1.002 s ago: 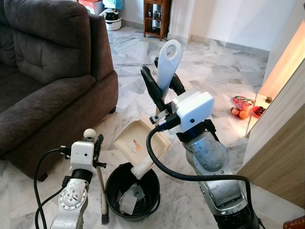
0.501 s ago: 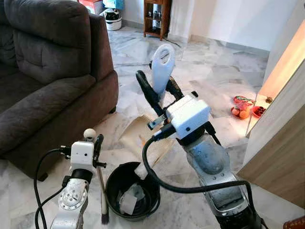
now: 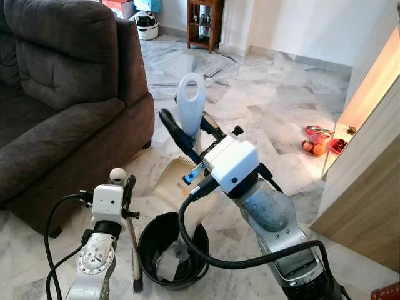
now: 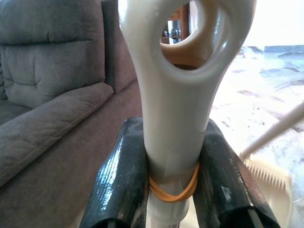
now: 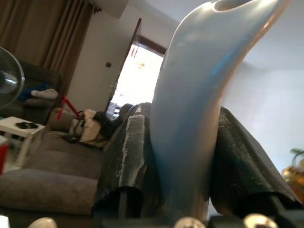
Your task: Sweep floor
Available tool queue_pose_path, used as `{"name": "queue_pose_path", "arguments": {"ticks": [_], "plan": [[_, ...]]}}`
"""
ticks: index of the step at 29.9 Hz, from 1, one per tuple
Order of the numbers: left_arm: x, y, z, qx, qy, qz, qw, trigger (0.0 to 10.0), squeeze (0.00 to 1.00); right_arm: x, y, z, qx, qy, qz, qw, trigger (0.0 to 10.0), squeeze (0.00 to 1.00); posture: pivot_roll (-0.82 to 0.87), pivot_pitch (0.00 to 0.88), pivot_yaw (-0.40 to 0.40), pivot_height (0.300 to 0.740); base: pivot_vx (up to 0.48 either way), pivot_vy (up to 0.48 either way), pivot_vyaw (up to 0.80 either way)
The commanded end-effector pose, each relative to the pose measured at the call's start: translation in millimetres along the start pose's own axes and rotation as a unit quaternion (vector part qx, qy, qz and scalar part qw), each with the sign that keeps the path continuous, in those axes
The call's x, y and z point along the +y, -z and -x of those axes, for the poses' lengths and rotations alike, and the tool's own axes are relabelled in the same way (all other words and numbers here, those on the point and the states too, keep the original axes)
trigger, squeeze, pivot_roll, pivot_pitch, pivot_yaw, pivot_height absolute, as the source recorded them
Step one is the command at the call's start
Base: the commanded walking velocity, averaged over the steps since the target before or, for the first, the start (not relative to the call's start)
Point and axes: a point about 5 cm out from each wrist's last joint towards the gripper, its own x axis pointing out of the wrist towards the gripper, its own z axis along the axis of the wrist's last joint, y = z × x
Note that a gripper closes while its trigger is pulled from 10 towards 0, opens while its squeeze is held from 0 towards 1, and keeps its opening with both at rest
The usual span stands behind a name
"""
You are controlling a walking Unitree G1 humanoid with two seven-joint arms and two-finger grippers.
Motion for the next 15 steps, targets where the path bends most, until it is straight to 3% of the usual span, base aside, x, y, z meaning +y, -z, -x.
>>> {"name": "queue_pose_path", "arguments": {"ticks": [1,5,7,12,15], "plan": [[3.3,-7,-3.3,-0.021,-0.002,-0.013,1.000,10.0,0.00,-4.3,-9,-1.7,-0.022,0.004,0.014,1.000,10.0,0.00,0.12,0.076,-0.009,0.740,0.000,0.000,0.00],[3.2,-7,-3.5,-0.022,-0.002,-0.014,1.000,10.0,0.00,-19.0,-4,-0.6,-0.015,0.050,0.066,0.996,10.0,0.00,0.12,0.073,-0.009,0.740,0.000,0.000,0.00],[3.5,-7,-3.8,-0.023,-0.003,-0.014,1.000,10.0,0.00,-34.8,-4,-0.4,-0.015,0.101,0.102,0.990,10.0,0.00,0.12,0.073,-0.009,0.740,0.000,0.000,0.00],[3.8,-8,-4.0,-0.023,-0.004,-0.014,1.000,10.0,0.00,-52.6,-9,-2.4,-0.025,0.144,0.130,0.981,10.0,0.00,0.12,0.073,-0.007,0.740,0.000,0.000,0.00],[3.8,-7,-4.0,-0.023,-0.003,-0.015,1.000,10.0,0.00,-62.4,1,2.0,-0.001,0.171,0.151,0.974,10.0,0.00,0.12,0.070,-0.008,0.740,0.000,0.000,0.00]]}}
